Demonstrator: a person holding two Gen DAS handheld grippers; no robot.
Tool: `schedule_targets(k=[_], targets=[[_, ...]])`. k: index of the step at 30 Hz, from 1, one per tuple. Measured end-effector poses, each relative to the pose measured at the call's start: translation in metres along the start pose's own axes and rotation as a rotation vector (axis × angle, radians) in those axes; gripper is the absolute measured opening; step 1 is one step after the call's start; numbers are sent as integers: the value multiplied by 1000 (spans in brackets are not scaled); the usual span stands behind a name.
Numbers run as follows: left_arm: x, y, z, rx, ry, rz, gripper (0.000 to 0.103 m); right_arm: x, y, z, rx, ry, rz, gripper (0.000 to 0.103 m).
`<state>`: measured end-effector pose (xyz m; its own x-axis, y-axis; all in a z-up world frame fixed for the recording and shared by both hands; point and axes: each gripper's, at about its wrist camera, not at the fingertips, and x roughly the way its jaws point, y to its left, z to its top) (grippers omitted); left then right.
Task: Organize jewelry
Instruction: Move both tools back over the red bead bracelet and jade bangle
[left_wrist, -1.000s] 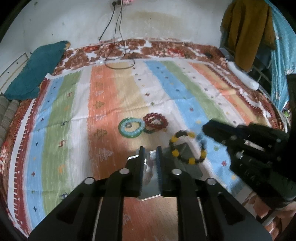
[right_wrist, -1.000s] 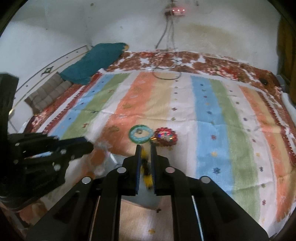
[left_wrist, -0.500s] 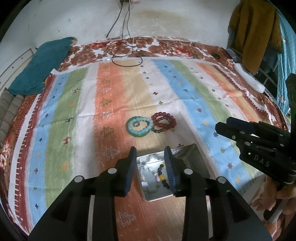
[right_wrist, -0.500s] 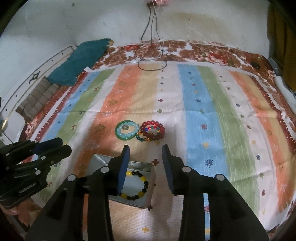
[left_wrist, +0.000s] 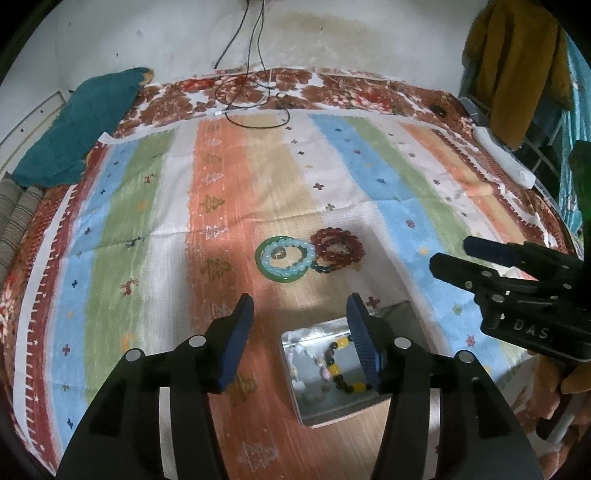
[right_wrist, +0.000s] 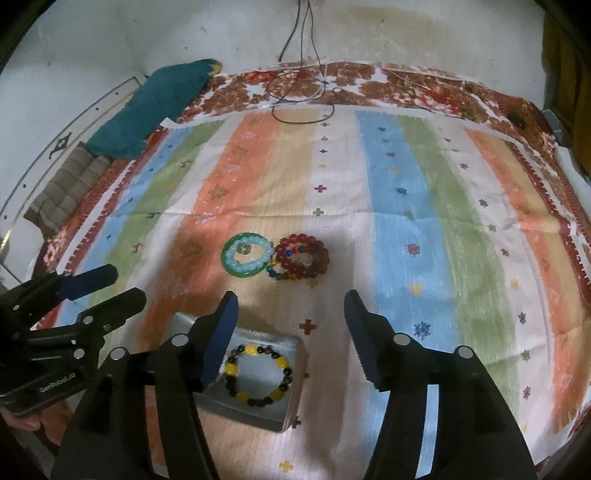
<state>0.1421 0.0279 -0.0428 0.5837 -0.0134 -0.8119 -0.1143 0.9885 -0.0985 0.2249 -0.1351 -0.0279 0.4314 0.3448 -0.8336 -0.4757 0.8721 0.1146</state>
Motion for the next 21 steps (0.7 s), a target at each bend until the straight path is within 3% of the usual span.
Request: schedule_targets(k=[5,21], targets=[[9,1,9,16,3,15,56,12,-6,7,4,22,-8,68],[30,6,20,68,31,42,61,44,-21,25,33,89,-11,74]])
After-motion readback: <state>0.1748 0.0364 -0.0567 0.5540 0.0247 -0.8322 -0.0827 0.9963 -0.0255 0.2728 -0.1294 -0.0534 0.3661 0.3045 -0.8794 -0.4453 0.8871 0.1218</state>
